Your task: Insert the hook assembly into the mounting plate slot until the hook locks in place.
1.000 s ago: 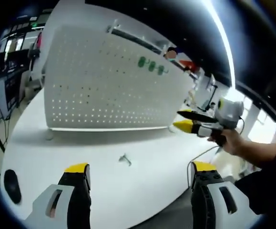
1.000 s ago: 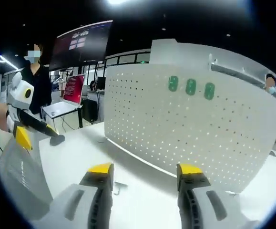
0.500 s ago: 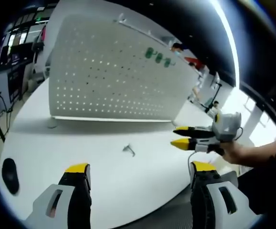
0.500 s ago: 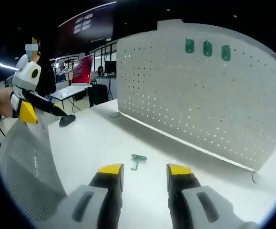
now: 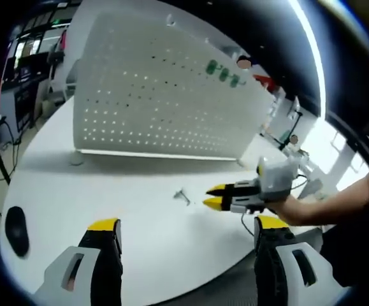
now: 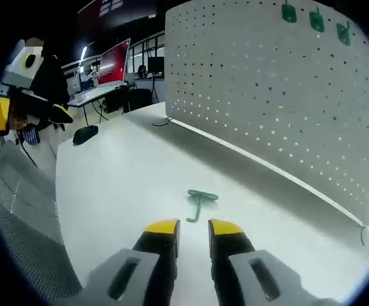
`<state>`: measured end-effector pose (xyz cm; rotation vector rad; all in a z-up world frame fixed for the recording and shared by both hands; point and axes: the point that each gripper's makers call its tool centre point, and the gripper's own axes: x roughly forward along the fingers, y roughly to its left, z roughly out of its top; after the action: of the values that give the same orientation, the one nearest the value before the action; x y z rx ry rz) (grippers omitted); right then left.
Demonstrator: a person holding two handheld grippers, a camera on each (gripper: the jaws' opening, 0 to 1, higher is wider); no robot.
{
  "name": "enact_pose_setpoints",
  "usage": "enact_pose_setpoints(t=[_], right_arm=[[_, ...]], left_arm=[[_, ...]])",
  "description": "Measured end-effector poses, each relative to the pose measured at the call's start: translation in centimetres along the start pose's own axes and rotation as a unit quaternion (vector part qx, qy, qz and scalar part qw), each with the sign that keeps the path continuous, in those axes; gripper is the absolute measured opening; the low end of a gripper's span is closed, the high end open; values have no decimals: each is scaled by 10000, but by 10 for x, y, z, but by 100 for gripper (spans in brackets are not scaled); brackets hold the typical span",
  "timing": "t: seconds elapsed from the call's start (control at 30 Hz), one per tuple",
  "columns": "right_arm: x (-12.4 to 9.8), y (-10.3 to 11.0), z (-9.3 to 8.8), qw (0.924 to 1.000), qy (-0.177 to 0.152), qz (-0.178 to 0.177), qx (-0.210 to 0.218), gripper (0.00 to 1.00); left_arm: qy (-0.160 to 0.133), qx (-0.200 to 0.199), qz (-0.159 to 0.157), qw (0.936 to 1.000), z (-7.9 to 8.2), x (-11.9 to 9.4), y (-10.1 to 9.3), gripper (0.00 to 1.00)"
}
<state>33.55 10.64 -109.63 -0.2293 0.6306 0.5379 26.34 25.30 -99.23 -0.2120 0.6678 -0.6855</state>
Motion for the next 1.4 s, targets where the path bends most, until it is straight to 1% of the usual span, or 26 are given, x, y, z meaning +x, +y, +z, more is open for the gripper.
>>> enact_pose_setpoints(t=[0.1, 0.2, 0.27, 0.37, 0.47, 0.57, 0.7, 0.8, 0.87, 1.03, 1.1, 1.13, 1.23, 1.33, 1.4], right_arm=[[14, 0, -2, 9998, 164, 49, -33, 9], [25, -2, -4, 9996, 270, 49, 62, 7], [29, -3, -7, 9992, 368, 30, 142, 5], [33, -6, -6, 9987, 380, -40, 330, 5], [40, -3, -8, 9983, 473, -34, 343, 5], [43, -3, -11, 9980, 539, -62, 323, 5], [44, -4, -15, 9976, 575, -110, 368, 5], [46, -8, -15, 9971, 585, -166, 457, 4], [47, -10, -15, 9971, 604, -177, 427, 1], [48, -14, -15, 9966, 656, -160, 479, 0], [44, -16, -12, 9962, 577, -195, 628, 0], [42, -18, -8, 9957, 485, -216, 763, 0], [33, -20, 2, 9958, 408, -160, 806, 0], [23, -27, 15, 9960, 195, -171, 857, 0], [15, -30, 24, 9933, 56, -162, 1139, 0]], left_arm=[[14, -61, 38, 10000, -2, 0, 4, 87], [24, -95, 64, 9999, -3, -1, 6, 86], [32, -109, 89, 9999, -4, -2, 7, 86], [18, -168, 117, 9998, -6, -3, 9, 86], [26, -207, 147, 9997, -8, -3, 11, 86], [44, -217, 134, 9997, -9, -2, 10, 86], [22, -217, 114, 9997, -6, -1, 8, 86], [8, -210, 73, 9998, -5, 1, 6, 86], [50, -175, 54, 9998, -5, 3, 4, 86], [56, -142, 12, 9999, -3, 5, 1, 86], [64, -116, 7, 9999, -3, 6, 2, 85], [59, -113, 0, 9999, -2, 6, 1, 85], [26, -108, 3, 9999, 0, 7, 1, 85], [7, -82, 2, 10000, 4, 12, 3, 85], [-26, -51, -3, 10000, 9, 14, 4, 84]])
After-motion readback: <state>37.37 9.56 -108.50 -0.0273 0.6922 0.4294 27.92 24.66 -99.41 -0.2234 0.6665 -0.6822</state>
